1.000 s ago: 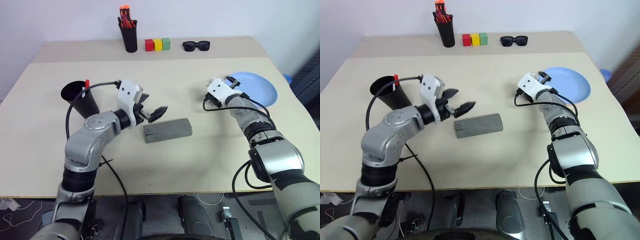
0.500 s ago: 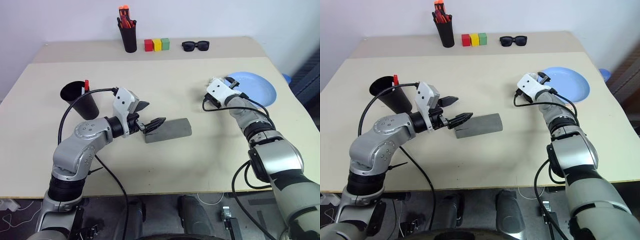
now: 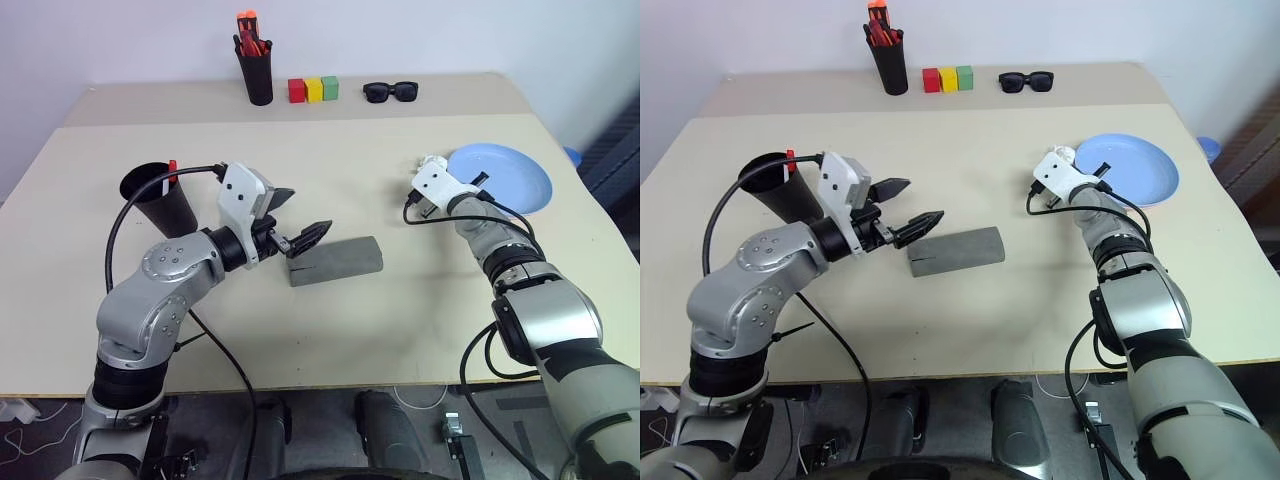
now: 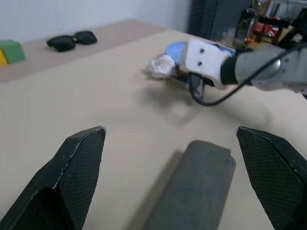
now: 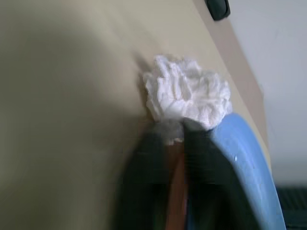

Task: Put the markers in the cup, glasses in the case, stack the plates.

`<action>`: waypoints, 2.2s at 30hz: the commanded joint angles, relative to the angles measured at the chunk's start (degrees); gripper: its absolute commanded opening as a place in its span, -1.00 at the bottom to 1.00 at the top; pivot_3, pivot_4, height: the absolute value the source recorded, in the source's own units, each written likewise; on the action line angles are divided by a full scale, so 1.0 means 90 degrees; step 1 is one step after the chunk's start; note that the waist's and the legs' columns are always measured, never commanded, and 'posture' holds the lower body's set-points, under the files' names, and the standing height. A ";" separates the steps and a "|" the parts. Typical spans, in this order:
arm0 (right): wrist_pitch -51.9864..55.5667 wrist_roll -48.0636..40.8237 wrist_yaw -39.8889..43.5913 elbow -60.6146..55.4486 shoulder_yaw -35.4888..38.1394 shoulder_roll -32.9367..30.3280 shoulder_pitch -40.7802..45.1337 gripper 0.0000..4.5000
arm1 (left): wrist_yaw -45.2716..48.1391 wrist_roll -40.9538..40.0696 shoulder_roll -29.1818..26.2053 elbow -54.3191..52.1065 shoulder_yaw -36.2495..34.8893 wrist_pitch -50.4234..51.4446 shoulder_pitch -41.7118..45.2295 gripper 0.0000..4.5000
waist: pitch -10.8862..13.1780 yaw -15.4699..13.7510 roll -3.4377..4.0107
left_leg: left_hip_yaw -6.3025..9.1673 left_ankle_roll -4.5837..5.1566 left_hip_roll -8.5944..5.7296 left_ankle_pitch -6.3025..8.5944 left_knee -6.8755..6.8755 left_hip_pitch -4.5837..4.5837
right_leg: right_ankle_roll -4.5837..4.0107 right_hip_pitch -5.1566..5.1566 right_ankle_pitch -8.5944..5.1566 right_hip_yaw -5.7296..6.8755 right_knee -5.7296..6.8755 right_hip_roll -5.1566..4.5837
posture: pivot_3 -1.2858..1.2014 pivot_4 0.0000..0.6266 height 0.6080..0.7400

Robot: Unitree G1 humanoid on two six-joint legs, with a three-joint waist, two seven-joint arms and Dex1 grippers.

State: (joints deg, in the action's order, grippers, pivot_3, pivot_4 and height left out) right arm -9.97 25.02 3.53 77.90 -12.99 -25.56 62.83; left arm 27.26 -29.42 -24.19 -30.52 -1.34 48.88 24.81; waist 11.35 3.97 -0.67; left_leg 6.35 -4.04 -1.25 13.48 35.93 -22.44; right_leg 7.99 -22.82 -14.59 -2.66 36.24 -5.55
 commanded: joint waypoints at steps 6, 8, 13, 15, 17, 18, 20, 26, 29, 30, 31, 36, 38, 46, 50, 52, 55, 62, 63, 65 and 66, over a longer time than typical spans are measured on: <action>-0.0062 -0.0217 0.0081 -0.0055 0.0247 0.0056 0.0190 -0.99 | -0.0286 -0.0105 -0.0013 -0.0384 -0.0068 0.0053 -0.0100 1.00 | 0.0000 0.0000 0.0000 | 0.0000 0.0000 0.0000 0.0000 0.0000 0.0000 | 0.0000 0.0000 0.0000 0.0000 0.0000 0.0000 | 0.03 -0.52 1.00; -0.0084 -0.0217 0.0104 -0.0061 0.0255 0.0045 0.0188 -0.99 | -0.0304 -0.0097 -0.0015 -0.0340 -0.0037 0.0034 -0.0076 1.00 | 0.0000 0.0001 0.0000 | 0.0000 0.0000 0.0000 0.0000 0.0000 0.0000 | 0.0000 0.0000 0.0000 0.0000 0.0000 0.0000 | 0.03 -0.52 1.00; -0.0064 -0.0348 0.0226 -0.0075 0.0398 -0.0008 0.0179 -0.88 | -0.0323 -0.0086 0.0006 -0.0263 0.0025 0.0019 0.0022 1.00 | 0.0000 0.0000 0.0000 | 0.0000 0.0000 0.0000 0.0000 0.0000 0.0000 | 0.0000 0.0000 0.0000 0.0000 0.0000 0.0000 | 0.03 -0.52 1.00; -0.0059 -0.0359 0.0250 -0.0082 0.0435 -0.0026 0.0179 -0.64 | -0.0326 -0.0085 0.0015 -0.0246 0.0043 0.0015 0.0036 1.00 | 0.0000 0.0000 0.0000 | 0.0000 0.0000 0.0000 0.0000 0.0000 0.0000 | 0.0000 0.0000 0.0000 0.0000 0.0000 0.0000 | 0.03 -0.52 1.00; -0.0060 -0.0360 0.0271 -0.0089 0.0446 -0.0038 0.0179 -0.21 | -0.0327 -0.0086 0.0021 -0.0235 0.0061 0.0014 0.0048 1.00 | 0.0000 0.0000 0.0000 | 0.0000 0.0000 0.0000 0.0000 0.0000 0.0000 | 0.0000 0.0000 0.0000 0.0000 0.0000 0.0000 | 0.03 -0.52 1.00; -0.0063 -0.0361 0.0275 -0.0091 0.0448 -0.0042 0.0177 0.06 | -0.0331 -0.0088 0.0025 -0.0240 0.0068 0.0017 0.0049 1.00 | 0.0000 0.0000 0.0000 | 0.0000 0.0000 0.0000 0.0000 0.0000 0.0000 | 0.0000 0.0001 0.0000 0.0000 0.0000 0.0000 | 0.03 -0.52 1.00; -0.0076 -0.0364 0.0271 -0.0096 0.0450 -0.0062 0.0160 0.55 | -0.0330 -0.0091 0.0041 -0.0229 0.0092 0.0022 0.0068 1.00 | 0.0000 0.0000 0.0000 | 0.0000 0.0000 0.0000 0.0000 0.0000 0.0000 | 0.0000 0.0000 0.0000 0.0000 0.0000 0.0000 | 0.03 -0.52 1.00; -0.0136 -0.0334 0.0128 -0.0112 0.0483 -0.0092 0.0090 0.97 | -0.0314 -0.0076 0.0069 -0.0197 0.0148 0.0025 0.0099 1.00 | 0.0000 0.0001 0.0000 | 0.0000 0.0000 0.0000 0.0000 0.0000 0.0001 | 0.0000 0.0002 0.0000 0.0000 -0.0001 0.0000 | 0.03 -0.52 1.00; -0.0134 -0.0277 -0.0014 -0.0103 0.0450 -0.0116 0.0078 0.97 | -0.0321 -0.0079 0.0070 -0.0175 0.0156 0.0027 0.0138 1.00 | 0.0000 0.0000 0.0000 | 0.0000 0.0000 0.0000 0.0000 0.0000 0.0001 | 0.0000 0.0002 0.0000 0.0000 -0.0001 0.0000 | 0.03 -0.52 1.00; -0.0125 -0.0249 -0.0084 -0.0100 0.0431 -0.0122 0.0082 0.97 | -0.0329 -0.0082 0.0074 -0.0172 0.0154 0.0035 0.0158 1.00 | 0.0000 0.0000 0.0000 | 0.0000 0.0000 0.0000 0.0000 0.0000 0.0001 | 0.0000 0.0002 0.0000 0.0000 -0.0001 0.0000 | 0.03 -0.52 1.00; -0.0123 -0.0176 -0.0207 -0.0097 0.0372 -0.0131 0.0092 0.97 | -0.0346 -0.0084 0.0081 -0.0179 0.0151 0.0044 0.0175 1.00 | 0.0000 0.0000 0.0000 | 0.0000 0.0000 0.0000 0.0000 0.0000 0.0001 | 0.0000 0.0002 0.0000 0.0000 -0.0001 0.0000 | 0.03 -0.52 1.00; -0.0039 -0.0084 -0.0495 -0.0052 0.0307 -0.0074 0.0113 0.97 | -0.0462 -0.0121 0.0111 -0.0275 0.0122 0.0101 0.0164 1.00 | 0.0000 0.0001 0.0000 | 0.0000 0.0000 0.0000 0.0000 -0.0001 0.0001 | -0.0001 0.0001 0.0000 0.0000 -0.0002 0.0000 | 0.03 -0.52 1.00; -0.0039 -0.0236 -0.0374 -0.0041 0.0440 -0.0021 0.0106 0.97 | -0.0507 -0.0138 0.0118 -0.0307 0.0118 0.0117 0.0147 1.00 | 0.0000 0.0001 0.0000 | 0.0000 0.0000 0.0000 0.0000 -0.0001 0.0001 | -0.0001 0.0001 0.0000 0.0000 -0.0002 0.0000 | 0.03 -0.52 1.00; 0.0197 -0.1638 0.1400 -0.0081 0.1739 0.0288 0.0189 0.97 | -0.0682 -0.0220 0.0087 -0.0511 0.0011 0.0211 -0.0017 1.00 | 0.0000 -0.0001 0.0000 | 0.0000 0.0000 0.0000 0.0000 -0.0001 0.0001 | 0.0000 0.0004 0.0000 0.0000 -0.0002 0.0000 | 0.03 -0.52 1.00; 0.0332 -0.2367 0.2346 -0.0149 0.2414 0.0336 0.0315 0.97 | -0.0727 -0.0255 0.0078 -0.0563 0.0011 0.0212 -0.0078 1.00 | 0.0000 0.0000 0.0000 | 0.0000 0.0001 0.0000 0.0001 -0.0001 0.0001 | 0.0000 0.0004 0.0000 0.0000 -0.0002 0.0000 | 0.03 -0.52 1.00; 0.0406 -0.2547 0.2579 -0.0170 0.2597 0.0302 0.0375 0.97 | -0.0739 -0.0265 0.0071 -0.0554 0.0014 0.0197 -0.0097 1.00 | 0.0000 0.0000 0.0000 | 0.0000 0.0001 0.0000 0.0001 -0.0001 0.0001 | 0.0000 0.0004 0.0000 0.0001 -0.0002 0.0000 | 0.03 -0.52 1.00; 0.0555 -0.2719 0.3056 -0.0197 0.2726 0.0223 0.0416 0.97 | -0.0756 -0.0288 0.0069 -0.0540 0.0024 0.0185 -0.0101 1.00 | 0.0000 0.0000 0.0000 | 0.0000 0.0001 0.0000 0.0001 -0.0001 0.0001 | 0.0000 0.0004 0.0000 0.0000 -0.0002 0.0000 | 0.03 -0.52 1.00; 0.0735 -0.3002 0.4163 -0.0318 0.2833 0.0097 0.0447 0.97 | -0.0749 -0.0298 0.0064 -0.0494 0.0037 0.0146 -0.0109 1.00 | 0.0000 0.0000 0.0000 | -0.0001 0.0001 0.0000 0.0001 -0.0001 0.0001 | 0.0000 0.0004 0.0000 0.0001 -0.0003 0.0000 | 0.03 -0.52 1.00; 0.0646 -0.3023 0.4142 -0.0344 0.2849 0.0080 0.0464 0.97 | -0.0744 -0.0292 0.0064 -0.0480 0.0043 0.0137 -0.0110 1.00 | 0.0000 0.0002 0.0000 | 0.0000 0.0001 0.0000 0.0000 -0.0001 0.0001 | 0.0000 0.0004 0.0000 0.0001 -0.0003 0.0000 | 0.03 -0.52 1.00; 0.0554 -0.3031 0.3998 -0.0369 0.2866 0.0050 0.0499 0.97 | -0.0739 -0.0293 0.0067 -0.0471 0.0046 0.0134 -0.0111 1.00 | 0.0001 0.0000 0.0000 | -0.0001 0.0001 0.0000 0.0001 -0.0001 0.0001 | 0.0000 0.0003 0.0000 0.0001 -0.0003 0.0000 | 0.03 -0.52 1.00; 0.0500 -0.2996 0.3886 -0.0376 0.2846 0.0034 0.0510 0.97 | -0.0739 -0.0297 0.0069 -0.0472 0.0043 0.0136 -0.0110 1.00 | 0.0001 -0.0002 0.0000 | -0.0001 0.0001 0.0000 0.0001 -0.0001 0.0001 | 0.0000 0.0003 0.0000 0.0001 -0.0003 0.0000 | 0.03 -0.52 1.00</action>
State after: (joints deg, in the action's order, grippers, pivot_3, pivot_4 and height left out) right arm -3.83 -1.04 39.56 77.19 11.72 -23.85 64.92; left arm 20.75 -31.77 -23.43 -33.35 0.13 50.91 23.77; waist 11.35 3.96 -0.66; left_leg 6.35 -4.03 -1.25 13.48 35.92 -22.43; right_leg 7.99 -22.79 -14.60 -2.65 36.21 -5.55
